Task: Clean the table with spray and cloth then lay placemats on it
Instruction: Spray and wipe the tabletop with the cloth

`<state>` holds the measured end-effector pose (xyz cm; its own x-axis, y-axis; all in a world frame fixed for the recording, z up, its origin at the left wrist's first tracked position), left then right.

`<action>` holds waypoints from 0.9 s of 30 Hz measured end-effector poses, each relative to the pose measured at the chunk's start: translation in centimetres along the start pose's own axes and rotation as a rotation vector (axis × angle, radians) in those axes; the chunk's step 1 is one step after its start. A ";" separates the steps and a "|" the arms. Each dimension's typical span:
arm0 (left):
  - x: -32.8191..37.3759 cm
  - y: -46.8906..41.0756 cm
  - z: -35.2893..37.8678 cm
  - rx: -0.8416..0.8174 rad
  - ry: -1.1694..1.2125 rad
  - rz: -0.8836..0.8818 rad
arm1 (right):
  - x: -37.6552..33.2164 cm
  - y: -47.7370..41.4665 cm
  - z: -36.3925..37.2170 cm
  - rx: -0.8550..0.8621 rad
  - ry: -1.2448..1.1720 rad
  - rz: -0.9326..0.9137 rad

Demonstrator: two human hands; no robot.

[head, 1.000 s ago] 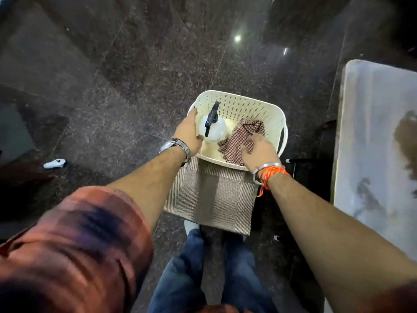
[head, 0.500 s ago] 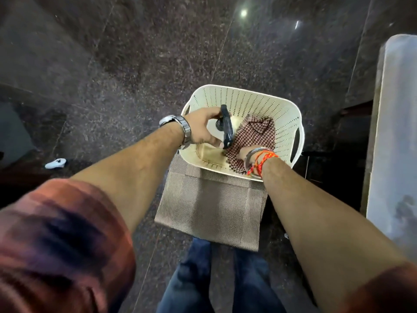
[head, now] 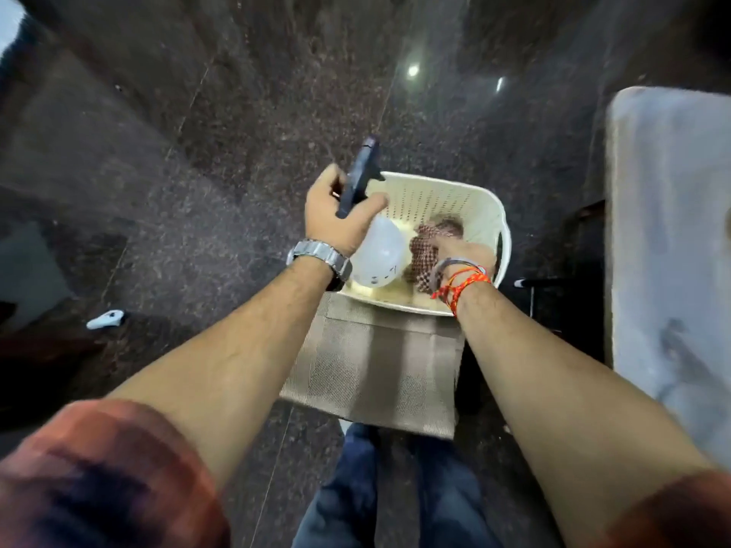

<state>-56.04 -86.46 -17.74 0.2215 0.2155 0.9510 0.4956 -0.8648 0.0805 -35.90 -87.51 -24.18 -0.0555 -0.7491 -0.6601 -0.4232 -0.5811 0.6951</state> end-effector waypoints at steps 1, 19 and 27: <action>1.4 0.4 0.0 -0.009 0.058 -0.016 | -1.2 0.7 -1.1 0.037 0.009 -0.078; 15.4 31.1 12.6 -0.463 0.003 -0.086 | -0.8 13.4 -35.7 0.476 -0.136 -0.706; 15.2 45.2 18.7 -0.356 -0.194 -0.073 | 7.3 16.0 -51.3 0.314 -0.147 -0.626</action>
<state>-14.58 -113.84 -5.19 0.3676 0.3346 0.8677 0.2017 -0.9395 0.2769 3.31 -118.52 -3.27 0.1711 -0.2420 -0.9551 -0.6545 -0.7525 0.0734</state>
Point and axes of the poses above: each hand's wrist, its own y-axis away from the middle knuckle, its own z-axis out of the palm, x = y × z, the point moved 6 cm from there along -y, towards the middle knuckle, and after that the axes turned 4 degrees about x, right-handed, at the moved point
